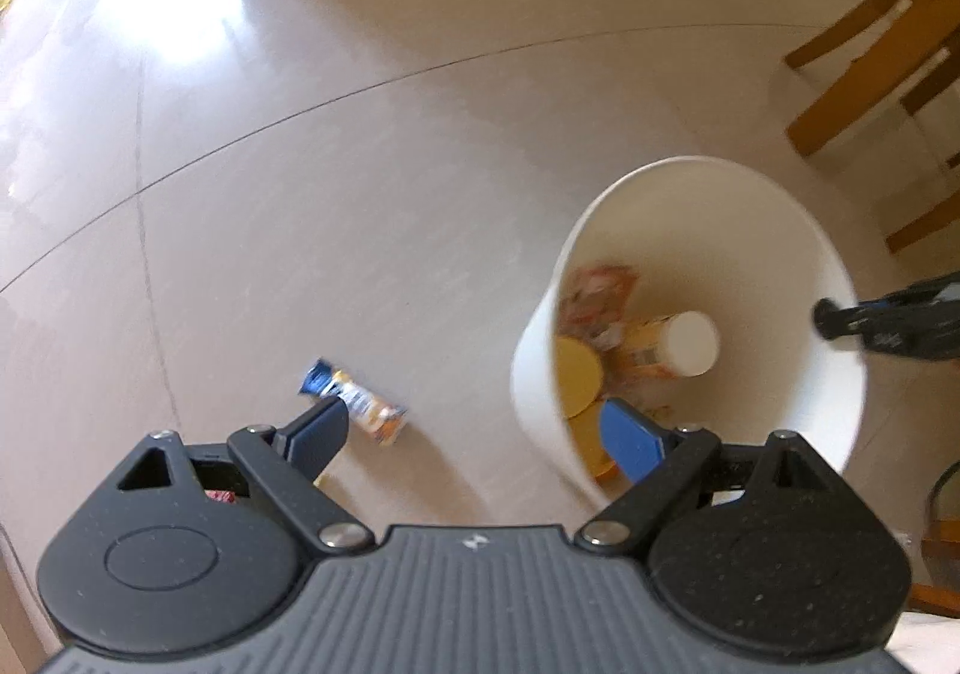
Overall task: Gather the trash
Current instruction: 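Move the left tool to the blue yogurt drink pouch, then grasp the blue yogurt drink pouch with the left tool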
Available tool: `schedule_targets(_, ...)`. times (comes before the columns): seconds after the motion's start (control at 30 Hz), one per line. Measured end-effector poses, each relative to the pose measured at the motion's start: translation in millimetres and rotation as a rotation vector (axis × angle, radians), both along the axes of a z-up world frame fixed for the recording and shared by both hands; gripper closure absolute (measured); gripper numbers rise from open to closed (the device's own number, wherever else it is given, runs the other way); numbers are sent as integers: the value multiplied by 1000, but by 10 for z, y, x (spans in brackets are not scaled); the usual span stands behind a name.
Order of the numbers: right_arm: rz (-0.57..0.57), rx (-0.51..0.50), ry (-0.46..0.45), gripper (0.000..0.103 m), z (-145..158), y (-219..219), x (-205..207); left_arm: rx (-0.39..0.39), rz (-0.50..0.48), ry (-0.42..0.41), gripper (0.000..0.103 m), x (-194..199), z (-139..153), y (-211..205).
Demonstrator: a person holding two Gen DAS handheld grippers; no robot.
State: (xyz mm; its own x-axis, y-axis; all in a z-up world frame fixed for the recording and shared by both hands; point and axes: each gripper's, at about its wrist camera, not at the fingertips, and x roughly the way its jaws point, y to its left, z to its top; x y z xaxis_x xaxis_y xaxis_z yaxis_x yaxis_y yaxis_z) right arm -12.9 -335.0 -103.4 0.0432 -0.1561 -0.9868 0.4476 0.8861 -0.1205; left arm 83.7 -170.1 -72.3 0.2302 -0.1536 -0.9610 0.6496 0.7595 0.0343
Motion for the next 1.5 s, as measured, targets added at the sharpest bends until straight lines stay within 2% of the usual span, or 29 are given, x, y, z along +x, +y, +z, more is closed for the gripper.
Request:
schedule_targets(0.23, -26, 7, 32, 92, -13, -13, 33, -6, 111, 61, 12, 85, -229, 384)
schedule_targets(0.37, -37, 14, 42, 92, -4, 1, 47, 0, 179, 51, 12, 179, -426, 652)
schedule_targets(0.47, -38, 11, 46, 92, 22, 25, 49, -12, 215, 52, 12, 287, -621, 827)
schedule_targets(0.57, -30, 11, 45, 92, 38, 35, 49, -27, 263, 98, 12, 434, -894, 937)
schedule_targets(0.77, -26, 7, 49, 92, 24, 49, 42, -31, 421, 128, 12, 785, -1429, 954)
schedule_targets(1.0, -41, 28, 67, 91, -20, 7, 53, 26, 614, 147, 16, 1062, -2101, 876)
schedule_targets(1.23, -49, 40, 81, 92, -31, -34, 105, -1, 736, 177, 18, 1121, -2485, 919)
schedule_targets(1.33, -54, 32, 80, 91, -36, -29, 113, 19, 750, 161, 26, 1153, -2631, 894)
schedule_targets(1.43, -65, 30, 75, 92, -33, -29, 97, 61, 753, 145, 39, 1187, -2761, 871)
schedule_targets(1.47, -66, 28, 72, 92, -32, -34, 100, 61, 755, 144, 49, 1189, -2795, 875)
schedule_targets(1.5, -69, 26, 69, 92, -35, -28, 90, 56, 753, 151, 68, 1192, -2832, 882)
